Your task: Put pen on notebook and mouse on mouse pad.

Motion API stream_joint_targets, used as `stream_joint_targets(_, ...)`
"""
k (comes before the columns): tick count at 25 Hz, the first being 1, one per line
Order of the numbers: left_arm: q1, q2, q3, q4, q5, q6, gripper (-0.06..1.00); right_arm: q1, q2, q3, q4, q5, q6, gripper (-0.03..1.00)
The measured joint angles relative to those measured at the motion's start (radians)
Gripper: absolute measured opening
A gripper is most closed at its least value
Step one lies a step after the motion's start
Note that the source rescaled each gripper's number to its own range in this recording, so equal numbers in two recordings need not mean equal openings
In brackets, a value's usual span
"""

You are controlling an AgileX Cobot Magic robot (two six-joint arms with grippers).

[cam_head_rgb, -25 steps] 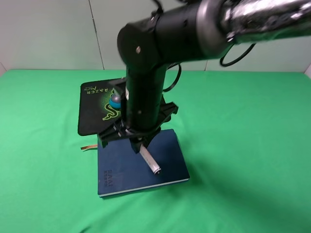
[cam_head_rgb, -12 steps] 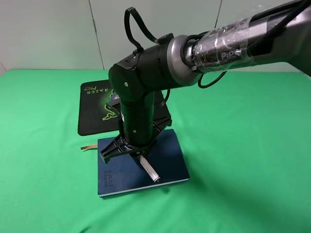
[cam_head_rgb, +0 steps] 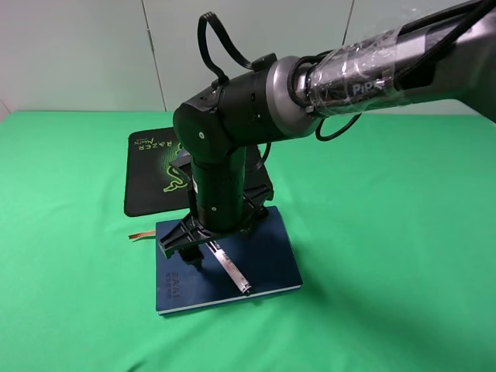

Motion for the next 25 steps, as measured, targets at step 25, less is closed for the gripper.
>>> stream_joint_targets(25,0.000,0.000,0.000,0.000,0.000,0.000,1.00,0.000,-0.069,0.000,-0.005,0.020,0.002,1.00)
